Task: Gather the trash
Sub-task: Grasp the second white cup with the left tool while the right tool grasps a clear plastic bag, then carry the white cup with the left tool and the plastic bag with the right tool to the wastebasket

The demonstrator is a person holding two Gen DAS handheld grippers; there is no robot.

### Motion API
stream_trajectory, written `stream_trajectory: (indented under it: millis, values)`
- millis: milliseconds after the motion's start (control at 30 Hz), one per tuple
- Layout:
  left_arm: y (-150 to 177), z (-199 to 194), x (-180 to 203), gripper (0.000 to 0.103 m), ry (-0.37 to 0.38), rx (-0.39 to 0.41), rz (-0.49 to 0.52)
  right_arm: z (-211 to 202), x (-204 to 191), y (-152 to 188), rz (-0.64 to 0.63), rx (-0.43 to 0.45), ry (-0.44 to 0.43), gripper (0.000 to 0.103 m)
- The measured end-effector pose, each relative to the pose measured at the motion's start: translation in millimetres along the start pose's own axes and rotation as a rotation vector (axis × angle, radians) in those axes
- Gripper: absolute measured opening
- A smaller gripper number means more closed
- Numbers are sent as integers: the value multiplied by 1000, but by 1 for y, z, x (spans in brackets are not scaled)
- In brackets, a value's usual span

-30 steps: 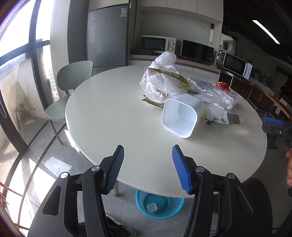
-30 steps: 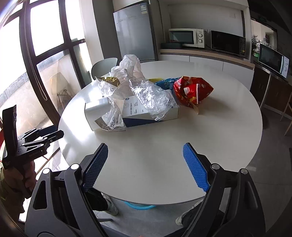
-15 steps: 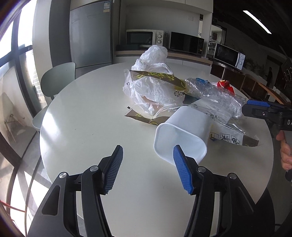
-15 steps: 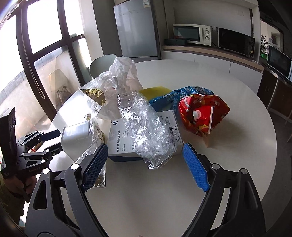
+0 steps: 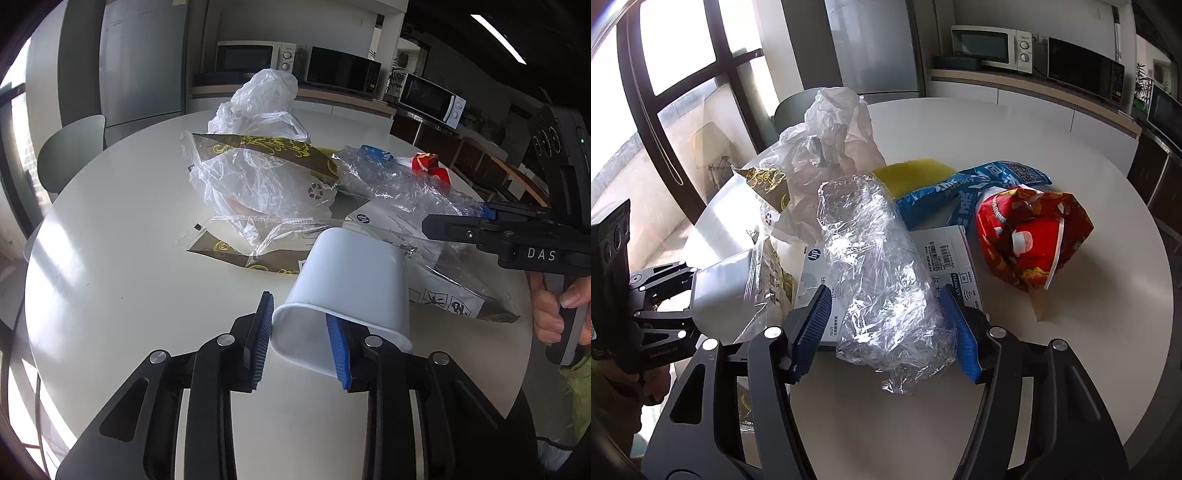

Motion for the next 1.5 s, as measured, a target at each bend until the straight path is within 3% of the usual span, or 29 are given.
stream_trajectory:
  millis: [67, 300, 933, 1300, 1400, 1500]
  values:
    - [0, -1, 3, 10, 6, 1, -7, -1, -2, 0, 6, 1, -8, 42]
    - [-5, -19, 6, 2, -18, 52, -41, -13, 0, 2, 6, 31, 14, 33]
    - [-7, -52, 15, 2, -70, 114, -120, -71, 7, 9, 20, 144, 42, 28]
    - [28, -66, 5, 2, -88, 97, -192, -104, -2, 49, -7, 162, 53, 28]
    - [38, -76, 9, 2, -44, 82, -222, -116, -7, 61, -12, 171, 52, 28]
    - [50, -85, 11, 2, -78, 67, -209, -129, -14, 73, -18, 176, 32, 28]
Point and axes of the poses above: each gripper's, at about its wrist camera, not at the fingertips, and z roughly the way its jaws point, x to its right, y to its underside, the point moved 10 cm from there along z, roughly the way its jaws point, and after that the axes turned 2 degrees about -z, right-handed, at the moved point
